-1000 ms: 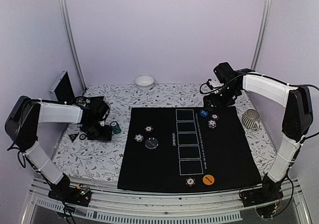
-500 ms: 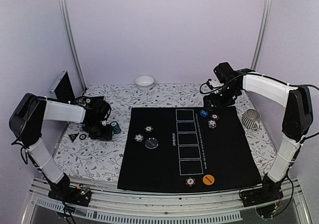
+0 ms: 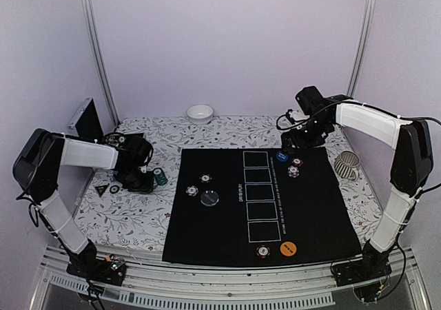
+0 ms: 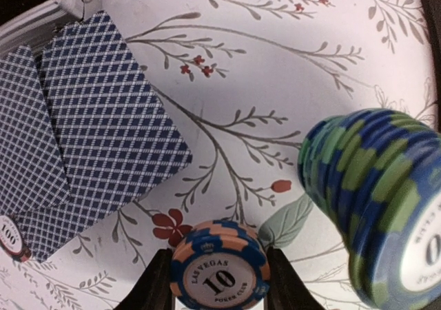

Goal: Distribute texas hold em gaming equipment
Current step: Pick up the pile of poker chips from the center of the board, then place the poker chips pile at the big blind area, then pick up the pile of poker chips from the chip case, then place the pile of poker chips at the dealer area, then pick up the pile of poker chips from the pile of poker chips.

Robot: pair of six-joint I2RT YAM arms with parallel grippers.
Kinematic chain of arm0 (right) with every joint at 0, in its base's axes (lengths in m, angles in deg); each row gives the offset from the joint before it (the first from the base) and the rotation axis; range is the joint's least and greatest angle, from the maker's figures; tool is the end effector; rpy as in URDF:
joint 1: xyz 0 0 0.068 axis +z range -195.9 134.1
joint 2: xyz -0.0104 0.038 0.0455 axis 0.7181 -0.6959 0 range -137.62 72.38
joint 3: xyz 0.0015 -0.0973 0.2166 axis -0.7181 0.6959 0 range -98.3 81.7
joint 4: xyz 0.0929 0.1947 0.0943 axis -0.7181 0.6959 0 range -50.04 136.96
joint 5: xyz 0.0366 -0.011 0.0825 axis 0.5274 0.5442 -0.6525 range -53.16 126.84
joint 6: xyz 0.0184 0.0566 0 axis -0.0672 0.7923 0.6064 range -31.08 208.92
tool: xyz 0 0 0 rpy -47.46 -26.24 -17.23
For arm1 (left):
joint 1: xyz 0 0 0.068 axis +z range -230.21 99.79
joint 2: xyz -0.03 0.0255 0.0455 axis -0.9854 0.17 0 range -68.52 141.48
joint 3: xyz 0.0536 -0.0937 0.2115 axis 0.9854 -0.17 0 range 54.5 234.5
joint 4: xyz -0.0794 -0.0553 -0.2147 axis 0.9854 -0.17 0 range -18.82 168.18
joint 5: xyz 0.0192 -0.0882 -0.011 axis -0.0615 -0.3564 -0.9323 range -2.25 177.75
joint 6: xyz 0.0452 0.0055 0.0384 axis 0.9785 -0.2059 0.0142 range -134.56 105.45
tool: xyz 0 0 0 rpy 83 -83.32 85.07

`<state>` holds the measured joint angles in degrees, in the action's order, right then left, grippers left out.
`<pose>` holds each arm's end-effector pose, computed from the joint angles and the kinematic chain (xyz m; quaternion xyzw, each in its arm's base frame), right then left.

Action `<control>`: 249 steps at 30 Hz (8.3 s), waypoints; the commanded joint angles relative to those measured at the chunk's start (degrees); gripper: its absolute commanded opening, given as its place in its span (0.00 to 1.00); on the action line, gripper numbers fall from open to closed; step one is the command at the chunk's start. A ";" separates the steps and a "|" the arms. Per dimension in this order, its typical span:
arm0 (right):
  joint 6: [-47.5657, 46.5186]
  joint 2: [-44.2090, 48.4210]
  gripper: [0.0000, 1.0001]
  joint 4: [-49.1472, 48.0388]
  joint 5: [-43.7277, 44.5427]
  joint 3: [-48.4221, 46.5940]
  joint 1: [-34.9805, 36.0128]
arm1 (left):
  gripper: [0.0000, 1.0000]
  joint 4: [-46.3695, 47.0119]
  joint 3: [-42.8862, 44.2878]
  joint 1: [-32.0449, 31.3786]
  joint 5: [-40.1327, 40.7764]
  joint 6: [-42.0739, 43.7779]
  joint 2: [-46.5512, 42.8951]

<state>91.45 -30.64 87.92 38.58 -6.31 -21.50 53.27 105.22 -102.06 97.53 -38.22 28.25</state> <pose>0.3191 0.1433 0.2319 -0.1810 0.9552 0.0400 0.2306 0.2616 -0.0968 0.1139 -0.0297 0.9823 0.0138 0.1844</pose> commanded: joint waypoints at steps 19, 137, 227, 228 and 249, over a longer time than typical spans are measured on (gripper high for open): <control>0.02 3.66 0.99 -0.51 -0.28 0.78 0.21 | 0.00 -15.66 4.22 -15.07 2.83 -1.40 -16.77; 2.49 20.16 0.99 -10.14 6.99 10.14 -0.09 | 0.61 -9.99 17.64 -4.92 3.48 6.10 5.45; 1.53 20.93 0.99 -10.06 2.93 10.66 -0.12 | 0.98 -22.94 31.72 -20.11 3.92 10.97 -2.30; 1.52 21.01 0.99 -10.06 2.81 10.66 -0.10 | 0.98 -23.20 30.84 -17.10 4.34 10.24 -2.89; 1.26 21.05 0.99 -10.17 3.15 10.93 -0.13 | 0.98 -8.08 20.50 0.50 -8.81 12.89 8.93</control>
<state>92.93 -10.29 78.46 42.06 4.23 -21.54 41.36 127.27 -101.84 92.46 -26.15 35.24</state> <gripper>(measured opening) 0.988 0.981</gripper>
